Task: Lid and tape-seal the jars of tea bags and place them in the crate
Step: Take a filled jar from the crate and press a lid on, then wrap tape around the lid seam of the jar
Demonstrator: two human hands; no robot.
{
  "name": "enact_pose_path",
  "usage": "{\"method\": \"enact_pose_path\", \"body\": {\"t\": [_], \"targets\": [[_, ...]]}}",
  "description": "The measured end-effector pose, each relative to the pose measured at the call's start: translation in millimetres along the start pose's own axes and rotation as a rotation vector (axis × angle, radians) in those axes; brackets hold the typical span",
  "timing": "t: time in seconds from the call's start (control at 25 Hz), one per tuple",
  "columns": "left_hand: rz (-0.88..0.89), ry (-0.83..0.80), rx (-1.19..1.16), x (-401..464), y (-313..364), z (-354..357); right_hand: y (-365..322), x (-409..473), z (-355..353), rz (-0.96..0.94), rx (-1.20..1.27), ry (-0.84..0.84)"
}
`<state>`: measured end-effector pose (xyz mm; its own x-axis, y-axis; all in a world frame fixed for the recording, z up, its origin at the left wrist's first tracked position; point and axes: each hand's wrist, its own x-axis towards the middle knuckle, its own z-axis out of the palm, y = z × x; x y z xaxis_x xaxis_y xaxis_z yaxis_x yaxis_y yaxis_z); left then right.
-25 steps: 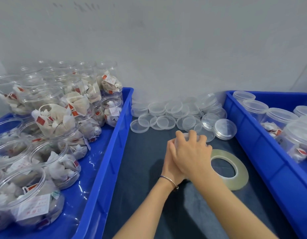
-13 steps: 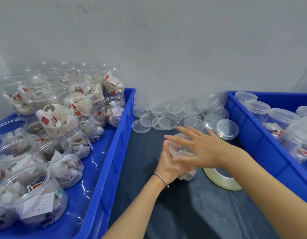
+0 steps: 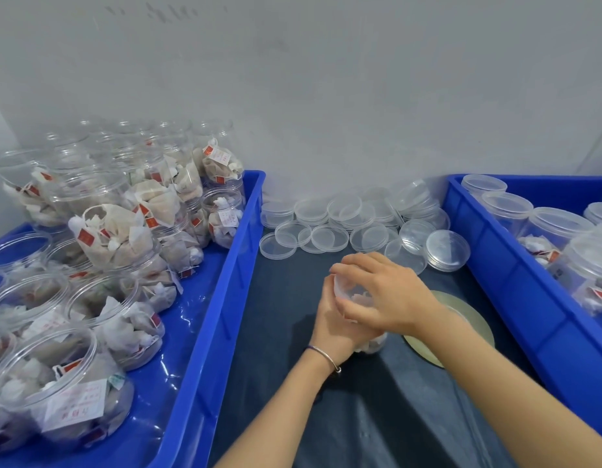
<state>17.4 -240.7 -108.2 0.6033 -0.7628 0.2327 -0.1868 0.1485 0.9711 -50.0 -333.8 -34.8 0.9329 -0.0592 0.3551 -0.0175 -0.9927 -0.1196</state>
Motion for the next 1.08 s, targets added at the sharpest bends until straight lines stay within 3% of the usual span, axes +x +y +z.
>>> {"method": "enact_pose_path", "body": {"t": [0.04, 0.12, 0.2, 0.28, 0.32, 0.36, 0.48, 0.56, 0.64, 0.68, 0.76, 0.88, 0.96, 1.08], "targets": [[-0.001, 0.11, -0.015, 1.4, 5.4, 3.5, -4.6, -2.6, 2.8, 0.05, -0.061, 0.073], [0.062, 0.169, 0.028, 6.1, 7.8, -1.5, -10.1, -5.4, 7.4, 0.104, -0.038, 0.119], [0.102, 0.245, 0.241, -2.0, 3.6, 5.6, -2.0, -11.4, 2.8, 0.158, 0.365, 0.111], [0.009, 0.228, 0.175, -10.6, -3.3, 4.6, 19.5, -26.7, -0.6, 0.351, 0.732, 0.267], [0.012, 0.241, 0.118, -14.0, 3.8, 1.4, 30.8, -40.0, 1.7, 0.464, 0.689, 0.32], [0.013, 0.192, 0.079, -15.7, 4.4, -2.6, 41.4, -56.8, 5.8, 0.574, 0.517, 0.261], [0.016, 0.151, 0.07, -25.6, 14.6, -14.5, 52.8, -102.9, 26.7, 0.581, -0.034, -0.218], [0.048, 0.378, 0.091, -35.8, 22.7, -10.2, 52.3, -110.1, 30.2, 0.537, -0.178, -0.329], [0.193, 0.664, 0.119, -46.3, 29.8, -3.4, 49.4, -109.4, 24.0, 0.543, -0.122, -0.239], [0.285, 0.712, 0.161, -48.8, 36.7, -0.5, 47.8, -109.1, 18.2, 0.587, 0.016, -0.158], [0.436, 0.574, 0.231, -51.2, 51.7, 11.1, 42.9, -108.9, 3.8, 0.708, 0.354, 0.003], [0.45, 0.149, 0.409, -54.2, 73.7, 37.1, 22.3, -97.2, -20.4, 0.948, 0.883, 0.237], [0.397, -0.018, 0.534, -56.3, 79.1, 50.9, 6.6, -99.8, -31.2, 1.067, 1.05, 0.152], [0.371, -0.132, 0.593, -63.4, 76.7, 56.5, -18.7, -116.8, -38.1, 0.945, 1.015, 0.023]]}}
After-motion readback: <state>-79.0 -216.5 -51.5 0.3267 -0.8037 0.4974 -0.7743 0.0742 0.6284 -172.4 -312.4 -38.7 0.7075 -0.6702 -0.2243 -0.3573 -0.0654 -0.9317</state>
